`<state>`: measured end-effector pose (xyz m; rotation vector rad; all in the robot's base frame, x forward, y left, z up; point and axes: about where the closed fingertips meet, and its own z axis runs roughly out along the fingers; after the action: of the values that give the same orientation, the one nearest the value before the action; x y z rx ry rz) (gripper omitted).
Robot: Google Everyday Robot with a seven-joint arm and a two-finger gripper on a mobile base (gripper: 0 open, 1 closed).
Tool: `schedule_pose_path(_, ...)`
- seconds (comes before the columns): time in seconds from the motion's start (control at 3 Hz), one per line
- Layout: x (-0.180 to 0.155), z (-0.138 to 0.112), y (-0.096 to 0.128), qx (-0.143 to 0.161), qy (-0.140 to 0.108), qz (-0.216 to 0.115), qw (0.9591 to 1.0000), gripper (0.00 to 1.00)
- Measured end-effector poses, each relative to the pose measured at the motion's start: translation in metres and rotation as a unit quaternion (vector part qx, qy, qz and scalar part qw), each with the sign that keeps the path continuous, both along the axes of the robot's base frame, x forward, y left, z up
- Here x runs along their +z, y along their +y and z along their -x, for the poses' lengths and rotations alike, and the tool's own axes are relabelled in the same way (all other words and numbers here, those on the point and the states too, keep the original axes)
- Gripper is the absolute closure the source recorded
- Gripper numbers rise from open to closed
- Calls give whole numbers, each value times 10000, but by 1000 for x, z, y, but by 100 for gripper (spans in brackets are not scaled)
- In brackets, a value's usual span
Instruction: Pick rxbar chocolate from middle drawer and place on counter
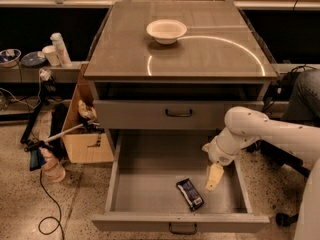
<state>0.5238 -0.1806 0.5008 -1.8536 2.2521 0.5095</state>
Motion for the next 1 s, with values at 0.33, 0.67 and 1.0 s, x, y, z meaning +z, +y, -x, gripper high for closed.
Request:
schedule_pose_path(0.33, 0, 0, 0, 0, 0, 0, 10000, 0)
schedule_pose_path(0.67, -14, -1, 0, -78, 89, 16, 9999, 0)
schedule_pose_path(1.0, -35, -1, 1, -194, 208, 101, 9995, 0)
